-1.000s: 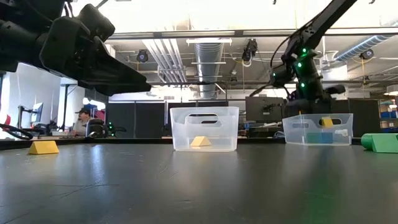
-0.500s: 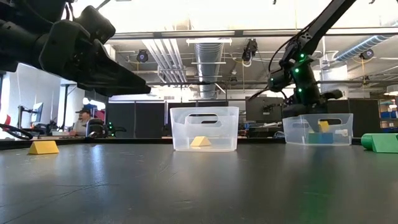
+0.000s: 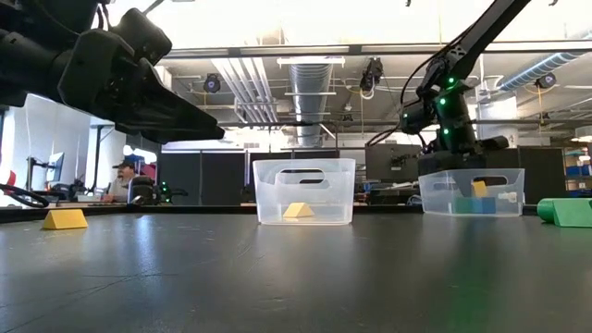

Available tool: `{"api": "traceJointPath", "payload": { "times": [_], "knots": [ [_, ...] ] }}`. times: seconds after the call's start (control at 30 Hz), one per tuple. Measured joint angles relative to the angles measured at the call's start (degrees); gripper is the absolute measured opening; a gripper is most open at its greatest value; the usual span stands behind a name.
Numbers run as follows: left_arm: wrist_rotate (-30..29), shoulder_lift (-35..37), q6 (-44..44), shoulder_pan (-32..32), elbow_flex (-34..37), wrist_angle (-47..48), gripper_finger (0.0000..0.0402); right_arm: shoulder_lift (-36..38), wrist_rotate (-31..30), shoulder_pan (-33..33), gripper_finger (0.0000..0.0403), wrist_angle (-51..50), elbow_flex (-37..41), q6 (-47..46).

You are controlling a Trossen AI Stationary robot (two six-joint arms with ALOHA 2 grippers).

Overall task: Sort blocks by size
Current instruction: Put the yellow square block into the top transparent bin

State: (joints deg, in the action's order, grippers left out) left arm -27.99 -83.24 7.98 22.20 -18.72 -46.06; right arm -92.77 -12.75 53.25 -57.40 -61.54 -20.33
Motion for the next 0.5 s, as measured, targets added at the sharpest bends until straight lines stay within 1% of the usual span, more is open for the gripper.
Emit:
{"api": "traceJointPath", "payload": {
  "times": [0.1,0.3,0.5],
  "knots": [
    [0.0,0.0,0.1,0.0,0.0,0.0,0.0244,-1.6,-0.5,0.0,0.0132,0.9,0.2,0.0],
    [0.0,0.0,0.2,0.0,0.0,0.2,0.0244,-4.2,6.1,0.3,0.0132,3.0,0.2,1.6],
    [0.0,0.0,0.2,0.0,0.0,0.4,0.0244,-3.9,5.7,0.3,0.0137,3.7,0.2,2.2]
  ]
}}
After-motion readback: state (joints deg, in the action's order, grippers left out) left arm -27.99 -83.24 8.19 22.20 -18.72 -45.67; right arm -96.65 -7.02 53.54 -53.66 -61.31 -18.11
